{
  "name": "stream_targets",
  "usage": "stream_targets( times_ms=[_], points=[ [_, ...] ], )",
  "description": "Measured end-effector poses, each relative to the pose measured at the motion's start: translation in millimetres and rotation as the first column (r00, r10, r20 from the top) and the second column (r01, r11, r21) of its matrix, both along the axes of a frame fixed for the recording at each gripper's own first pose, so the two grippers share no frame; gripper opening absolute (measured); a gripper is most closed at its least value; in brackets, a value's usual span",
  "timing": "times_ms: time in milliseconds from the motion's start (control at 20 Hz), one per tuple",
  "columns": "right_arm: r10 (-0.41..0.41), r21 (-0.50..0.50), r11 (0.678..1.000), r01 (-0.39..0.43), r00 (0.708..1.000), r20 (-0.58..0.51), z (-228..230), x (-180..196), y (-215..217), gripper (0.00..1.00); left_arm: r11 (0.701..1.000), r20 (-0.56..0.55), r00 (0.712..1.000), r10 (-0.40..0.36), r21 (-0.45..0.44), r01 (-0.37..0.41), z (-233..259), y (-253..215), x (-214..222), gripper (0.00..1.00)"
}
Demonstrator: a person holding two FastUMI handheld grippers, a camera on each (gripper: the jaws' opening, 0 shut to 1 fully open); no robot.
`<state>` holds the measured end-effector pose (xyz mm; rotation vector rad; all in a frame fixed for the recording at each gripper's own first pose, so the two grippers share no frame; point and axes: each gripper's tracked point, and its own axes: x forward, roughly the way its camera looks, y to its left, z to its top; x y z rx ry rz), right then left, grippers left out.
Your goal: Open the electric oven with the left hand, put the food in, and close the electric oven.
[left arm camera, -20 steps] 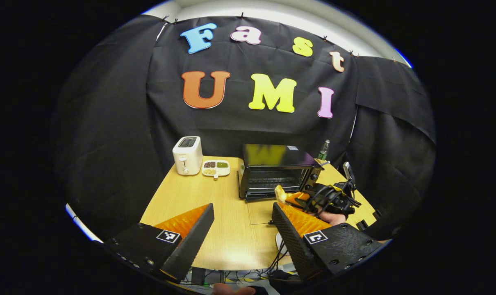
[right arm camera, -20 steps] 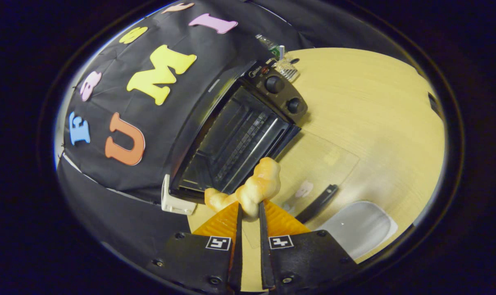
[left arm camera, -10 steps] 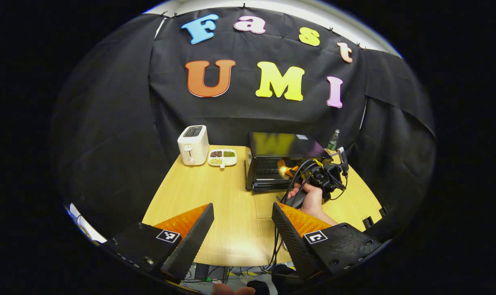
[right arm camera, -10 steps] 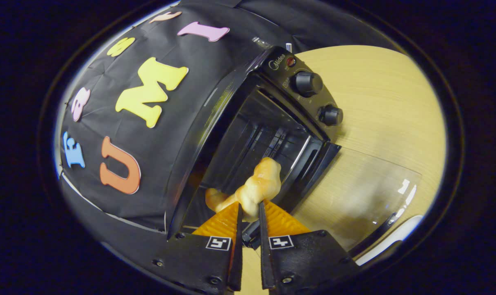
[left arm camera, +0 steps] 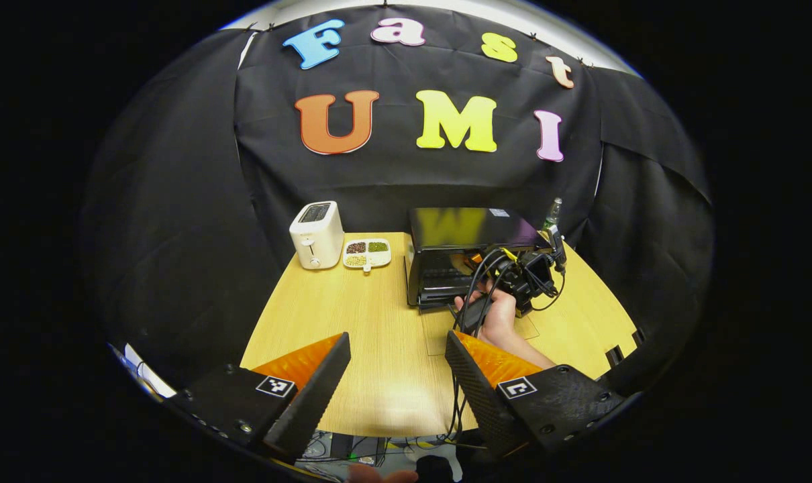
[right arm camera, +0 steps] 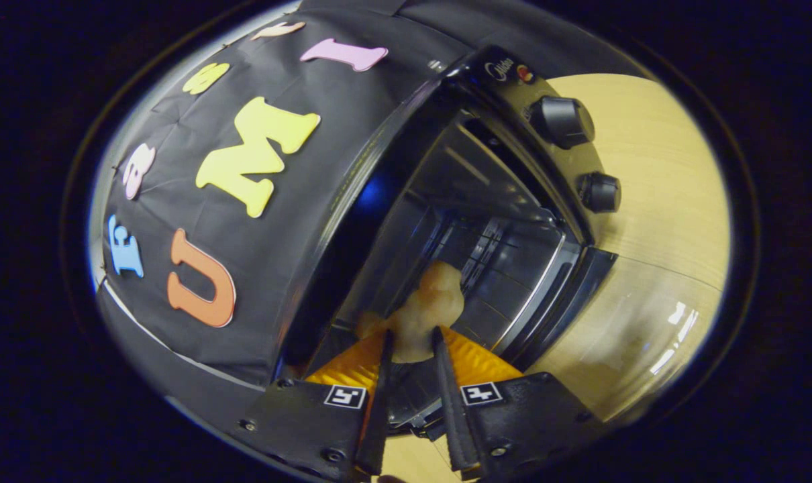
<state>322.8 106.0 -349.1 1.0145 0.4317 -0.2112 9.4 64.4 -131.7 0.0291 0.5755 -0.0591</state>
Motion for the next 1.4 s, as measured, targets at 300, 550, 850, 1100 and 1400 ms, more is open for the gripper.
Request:
stream_targets(
  times_ms=[300,550,850,1100,1400],
  points=[
    [0.003,-0.026,1.0,-0.002,1.0,0.002,0,-25,-8,0.8,1.0,0.009,1.0,-0.01,-0.022,0.01,3,-10,1,0.94],
    [0.042,-0.126,0.991,-0.044,0.999,-0.016,12,-77,-21,0.9,0.999,0.046,0.999,-0.024,-0.043,0.026,10,-21,-5,0.94],
    [0.113,-0.352,0.929,-0.111,0.993,-0.016,62,-163,-57,1.0,0.998,0.099,0.995,-0.022,-0.062,0.028,10,-33,-12,0.94],
    [0.15,-0.548,0.825,-0.136,0.989,-0.019,117,-242,-103,0.95,0.995,0.119,0.992,-0.038,-0.089,0.049,-3,-58,-11,0.94],
    [0.164,-0.709,0.692,-0.138,0.986,-0.032,172,-305,-150,1.0,0.993,0.134,0.99,-0.035,-0.11,0.05,-32,-96,-2,0.94]
  ],
)
